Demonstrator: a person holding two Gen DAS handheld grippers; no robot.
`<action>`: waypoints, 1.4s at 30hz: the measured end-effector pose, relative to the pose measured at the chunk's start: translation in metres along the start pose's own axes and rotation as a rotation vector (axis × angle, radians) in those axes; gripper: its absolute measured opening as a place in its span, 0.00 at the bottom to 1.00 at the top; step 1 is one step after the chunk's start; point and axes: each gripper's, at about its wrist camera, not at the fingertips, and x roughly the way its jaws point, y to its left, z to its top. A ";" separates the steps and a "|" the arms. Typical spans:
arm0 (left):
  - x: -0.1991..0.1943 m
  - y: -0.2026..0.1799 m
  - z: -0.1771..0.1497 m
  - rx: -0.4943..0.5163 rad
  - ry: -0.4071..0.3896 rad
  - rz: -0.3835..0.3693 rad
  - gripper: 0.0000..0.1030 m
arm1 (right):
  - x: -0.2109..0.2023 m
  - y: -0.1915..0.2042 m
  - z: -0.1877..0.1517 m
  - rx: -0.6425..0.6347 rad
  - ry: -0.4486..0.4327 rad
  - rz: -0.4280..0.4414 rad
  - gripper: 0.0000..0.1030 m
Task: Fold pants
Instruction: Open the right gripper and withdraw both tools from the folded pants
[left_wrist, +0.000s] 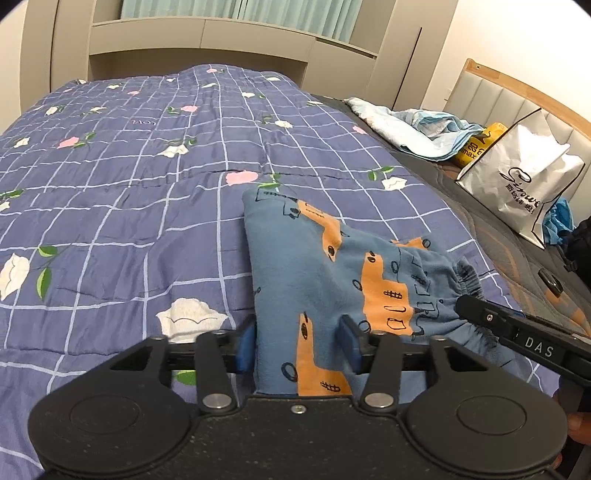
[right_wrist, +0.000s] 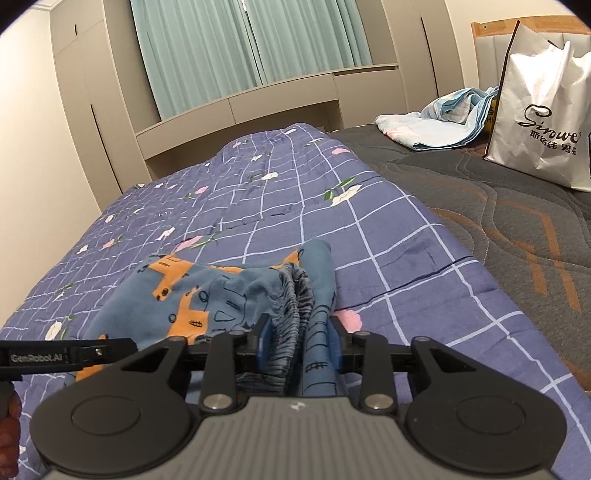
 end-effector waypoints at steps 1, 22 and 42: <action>-0.002 -0.001 0.000 0.001 -0.008 0.003 0.61 | 0.000 0.000 -0.001 -0.004 -0.001 -0.007 0.45; -0.051 -0.003 -0.024 0.014 -0.186 0.112 0.99 | -0.033 0.015 -0.014 -0.123 -0.152 -0.092 1.00; -0.130 -0.017 -0.069 0.051 -0.334 0.123 0.99 | -0.114 0.035 -0.042 -0.124 -0.294 -0.074 1.00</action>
